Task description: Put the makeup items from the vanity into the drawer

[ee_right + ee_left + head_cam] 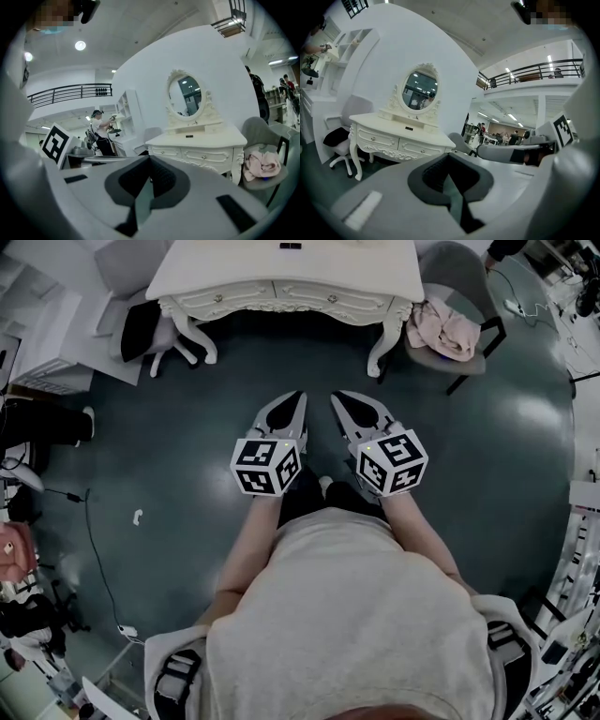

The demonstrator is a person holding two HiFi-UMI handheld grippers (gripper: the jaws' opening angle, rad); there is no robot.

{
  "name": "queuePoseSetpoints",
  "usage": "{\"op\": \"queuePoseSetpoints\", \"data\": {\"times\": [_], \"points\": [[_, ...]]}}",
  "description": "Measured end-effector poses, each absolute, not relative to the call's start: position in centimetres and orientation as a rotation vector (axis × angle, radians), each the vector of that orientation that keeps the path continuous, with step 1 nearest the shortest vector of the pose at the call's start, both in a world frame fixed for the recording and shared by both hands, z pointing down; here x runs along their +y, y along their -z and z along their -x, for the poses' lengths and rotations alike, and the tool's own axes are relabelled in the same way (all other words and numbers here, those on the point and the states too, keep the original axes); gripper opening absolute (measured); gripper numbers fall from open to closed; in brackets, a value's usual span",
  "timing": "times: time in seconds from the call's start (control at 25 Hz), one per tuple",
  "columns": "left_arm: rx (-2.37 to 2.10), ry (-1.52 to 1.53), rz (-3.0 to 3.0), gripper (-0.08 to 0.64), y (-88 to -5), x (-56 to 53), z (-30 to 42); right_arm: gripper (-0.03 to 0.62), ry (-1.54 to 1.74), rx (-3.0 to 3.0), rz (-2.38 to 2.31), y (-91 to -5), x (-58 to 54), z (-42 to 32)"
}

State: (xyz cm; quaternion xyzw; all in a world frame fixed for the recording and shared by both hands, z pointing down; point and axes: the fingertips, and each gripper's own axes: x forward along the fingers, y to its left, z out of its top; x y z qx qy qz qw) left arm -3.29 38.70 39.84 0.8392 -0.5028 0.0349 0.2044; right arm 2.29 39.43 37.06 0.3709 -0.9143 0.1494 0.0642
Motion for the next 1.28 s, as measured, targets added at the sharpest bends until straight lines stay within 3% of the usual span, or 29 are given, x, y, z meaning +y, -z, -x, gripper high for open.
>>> {"op": "queuePoseSetpoints", "data": {"times": [0.4,0.92,1.28], "points": [[-1.397,-0.114,-2.363,0.009,-40.4,30.5,4.5,0.008,-0.438,-2.737,-1.196,-37.4,31.3,-1.4],[-1.329,-0.097,-2.431,0.009,-38.4,13.7,11.8,0.009,-0.426,-2.682,-1.298,-37.0,15.5,5.2],[-1.254,-0.096,-2.432,0.009,-39.3,8.1,14.2,0.008,-0.454,-2.614,-1.381,-37.9,9.0,6.9]]}}
